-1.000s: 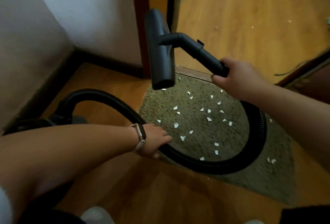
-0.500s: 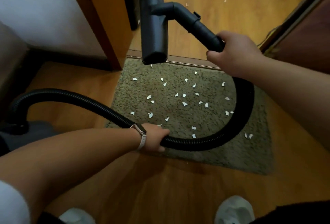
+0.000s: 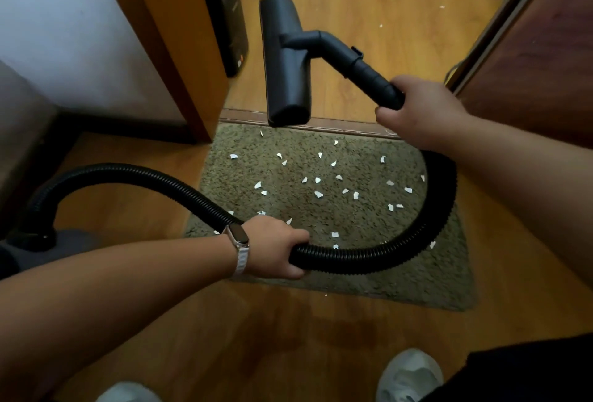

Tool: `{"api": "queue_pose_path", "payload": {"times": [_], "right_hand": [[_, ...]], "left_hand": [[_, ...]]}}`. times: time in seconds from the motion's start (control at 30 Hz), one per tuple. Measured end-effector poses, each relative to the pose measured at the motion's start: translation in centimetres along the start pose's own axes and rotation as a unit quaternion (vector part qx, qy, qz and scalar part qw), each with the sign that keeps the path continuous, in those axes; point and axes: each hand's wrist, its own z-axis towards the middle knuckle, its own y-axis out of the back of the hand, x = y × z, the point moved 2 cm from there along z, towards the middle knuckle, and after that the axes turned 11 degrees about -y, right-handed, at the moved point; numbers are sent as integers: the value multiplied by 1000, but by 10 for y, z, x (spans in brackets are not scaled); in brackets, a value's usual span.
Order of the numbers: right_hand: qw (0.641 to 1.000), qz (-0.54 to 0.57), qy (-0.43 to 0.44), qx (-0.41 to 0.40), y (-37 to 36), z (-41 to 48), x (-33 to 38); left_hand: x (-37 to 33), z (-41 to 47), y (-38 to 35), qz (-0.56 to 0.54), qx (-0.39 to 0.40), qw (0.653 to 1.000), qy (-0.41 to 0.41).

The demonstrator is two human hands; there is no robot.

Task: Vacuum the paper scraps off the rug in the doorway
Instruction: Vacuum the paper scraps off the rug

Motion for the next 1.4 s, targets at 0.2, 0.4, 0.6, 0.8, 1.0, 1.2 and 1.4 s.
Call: {"api": "queue_pose_path", "payload": {"times": [0.2,0.4,0.6,0.8,1.0,1.2,1.4], "right_hand": [[998,-21,49,45,-11,-1,2],[997,-30,35,66,-51,15,3],[989,-94,20,111,-110,15,9],[979,-134,40,147,-154,18,11],[976,-126,20,176,-180,18,-1],[982,-89,13,167,-198,16,12],[975,-113,84,170,-227,-3,22]], "left_hand": [[39,-37,50,20,-130,991,-8],[84,-75,48,34,-238,971,9],[103,-82,19,45,-229,971,-43],[115,-79,-14,48,-193,980,1],[137,-68,-42,5,-187,982,30],[147,-72,-66,4,-172,985,-27],[144,-77,-83,12,-110,990,-92]]}}
